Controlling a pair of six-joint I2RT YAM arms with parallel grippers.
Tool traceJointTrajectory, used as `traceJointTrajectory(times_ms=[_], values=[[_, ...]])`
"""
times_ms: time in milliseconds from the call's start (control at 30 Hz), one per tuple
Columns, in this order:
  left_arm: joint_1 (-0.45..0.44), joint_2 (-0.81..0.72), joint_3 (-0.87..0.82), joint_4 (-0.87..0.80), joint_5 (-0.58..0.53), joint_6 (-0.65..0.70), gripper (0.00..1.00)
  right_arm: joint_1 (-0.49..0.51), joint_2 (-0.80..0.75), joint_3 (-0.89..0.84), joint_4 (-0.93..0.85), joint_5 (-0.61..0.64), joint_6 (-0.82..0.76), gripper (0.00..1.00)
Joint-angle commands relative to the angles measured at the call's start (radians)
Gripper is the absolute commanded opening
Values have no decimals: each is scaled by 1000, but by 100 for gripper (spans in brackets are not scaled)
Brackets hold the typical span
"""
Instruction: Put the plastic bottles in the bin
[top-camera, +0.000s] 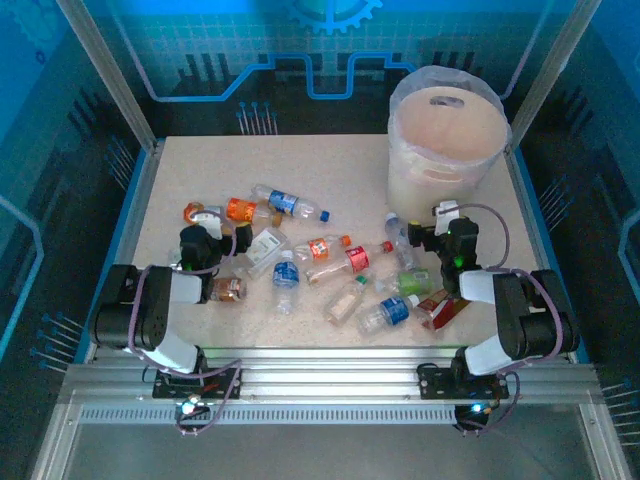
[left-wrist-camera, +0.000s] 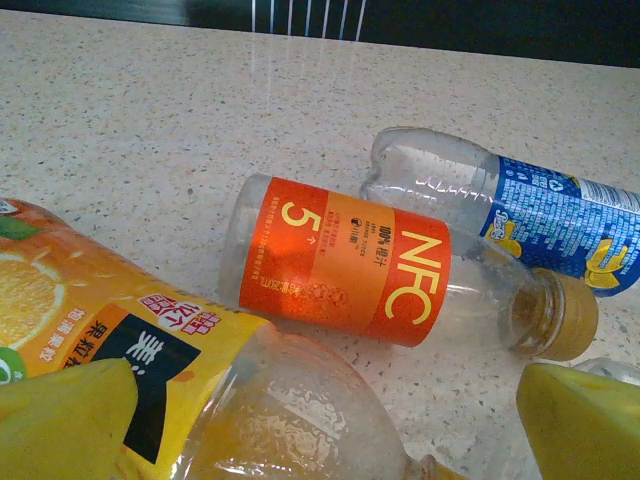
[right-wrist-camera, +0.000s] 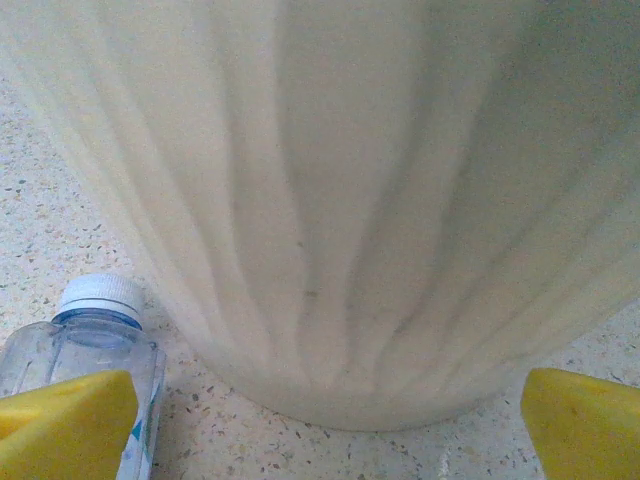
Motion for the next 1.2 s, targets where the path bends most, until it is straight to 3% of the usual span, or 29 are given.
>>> traceJointTrajectory(times_ms=[0,1167], values=[[-5,0,19,1,-13,16,99,7,10,-9,30,6,4,100],[-5,-2,7,19,-33,7,99,6,10,-8,33,3,3,100]])
